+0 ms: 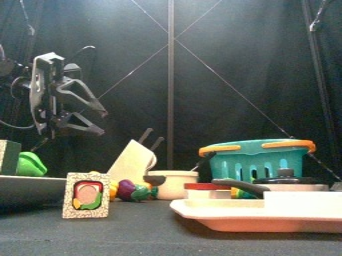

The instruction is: Straighten out plate horizontally

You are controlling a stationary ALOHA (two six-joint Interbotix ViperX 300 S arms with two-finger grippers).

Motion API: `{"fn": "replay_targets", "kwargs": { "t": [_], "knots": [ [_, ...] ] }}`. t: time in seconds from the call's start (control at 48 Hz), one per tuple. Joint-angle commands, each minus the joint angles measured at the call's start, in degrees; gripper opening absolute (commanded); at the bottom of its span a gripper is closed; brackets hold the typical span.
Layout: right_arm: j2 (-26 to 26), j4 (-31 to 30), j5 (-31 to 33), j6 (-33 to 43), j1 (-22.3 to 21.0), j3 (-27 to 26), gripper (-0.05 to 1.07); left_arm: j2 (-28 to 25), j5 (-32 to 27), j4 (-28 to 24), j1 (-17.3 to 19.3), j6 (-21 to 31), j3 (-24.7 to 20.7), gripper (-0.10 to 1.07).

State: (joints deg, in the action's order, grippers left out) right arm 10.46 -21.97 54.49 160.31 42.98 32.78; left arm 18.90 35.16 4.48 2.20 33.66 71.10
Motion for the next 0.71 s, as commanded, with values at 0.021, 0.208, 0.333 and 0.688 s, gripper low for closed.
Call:
{"fn": "replay_targets", "kwargs": {
  "t": [0.021,0.208,0.333,0.688],
  "knots": [
    [0.26,-2.11,-1.93,0.7,-0.44,0.26,0.55,0.18,0.26,0.09,-0.09,-0.18,-0.7,0.81],
    [0.35,-2.81,-2.37,0.62,-0.35,0.53,0.56,0.18,0.18,0.09,-0.09,-0.26,-0.7,0.81],
    [0.35,-3.96,-2.11,0.97,-0.44,0.53,0.63,0.18,0.26,0.09,-0.09,-0.26,-0.62,0.81],
    [-1.85,-8.09,0.62,-0.26,-0.44,0.0,0.87,0.26,0.18,0.09,-0.09,-0.26,-0.62,0.81]
  ]
}}
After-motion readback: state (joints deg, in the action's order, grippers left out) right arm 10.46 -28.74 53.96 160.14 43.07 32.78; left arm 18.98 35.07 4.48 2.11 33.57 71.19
